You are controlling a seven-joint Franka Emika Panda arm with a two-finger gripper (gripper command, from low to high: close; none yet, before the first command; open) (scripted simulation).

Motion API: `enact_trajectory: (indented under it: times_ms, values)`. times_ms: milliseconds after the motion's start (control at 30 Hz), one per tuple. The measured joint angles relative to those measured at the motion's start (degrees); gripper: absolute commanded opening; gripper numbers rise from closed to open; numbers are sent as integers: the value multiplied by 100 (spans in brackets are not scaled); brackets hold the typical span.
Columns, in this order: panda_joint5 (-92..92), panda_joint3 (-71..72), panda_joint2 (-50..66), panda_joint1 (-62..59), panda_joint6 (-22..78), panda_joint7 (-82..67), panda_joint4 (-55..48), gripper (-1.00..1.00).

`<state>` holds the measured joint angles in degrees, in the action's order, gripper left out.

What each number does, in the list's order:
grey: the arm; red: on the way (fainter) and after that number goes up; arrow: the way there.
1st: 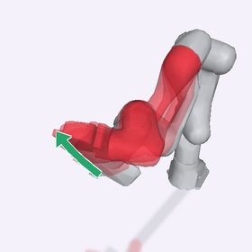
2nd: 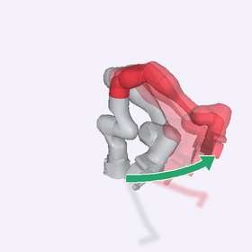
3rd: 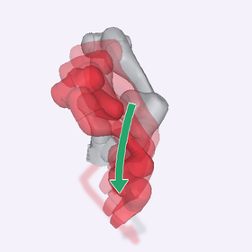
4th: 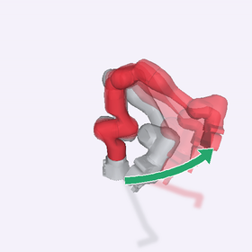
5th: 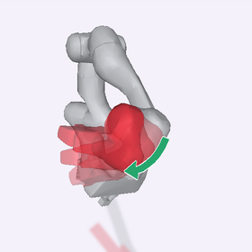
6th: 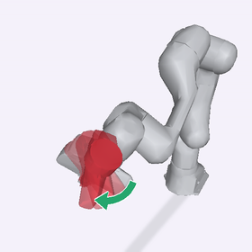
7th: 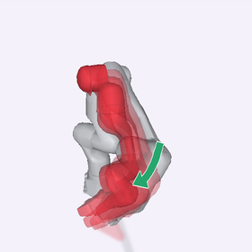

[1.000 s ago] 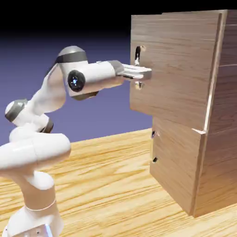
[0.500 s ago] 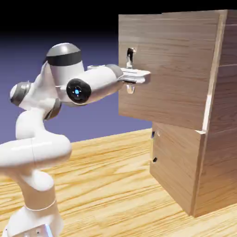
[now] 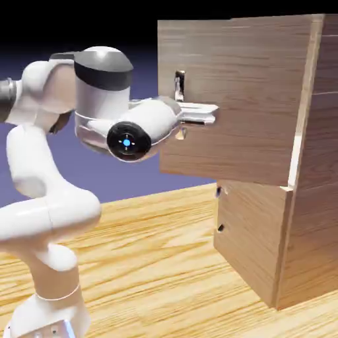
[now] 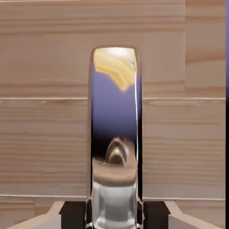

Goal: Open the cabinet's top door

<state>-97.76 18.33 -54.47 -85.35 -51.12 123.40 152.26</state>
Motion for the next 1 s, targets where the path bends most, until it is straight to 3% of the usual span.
enact_trajectory:
  times_ms: [667, 1000]
  values:
    - [3042, 22, 4143, -3, 1561, -1924, -3324, -100]
    - [3567, -1467, 3906, 2072, 514, -1560, -3235, -100]
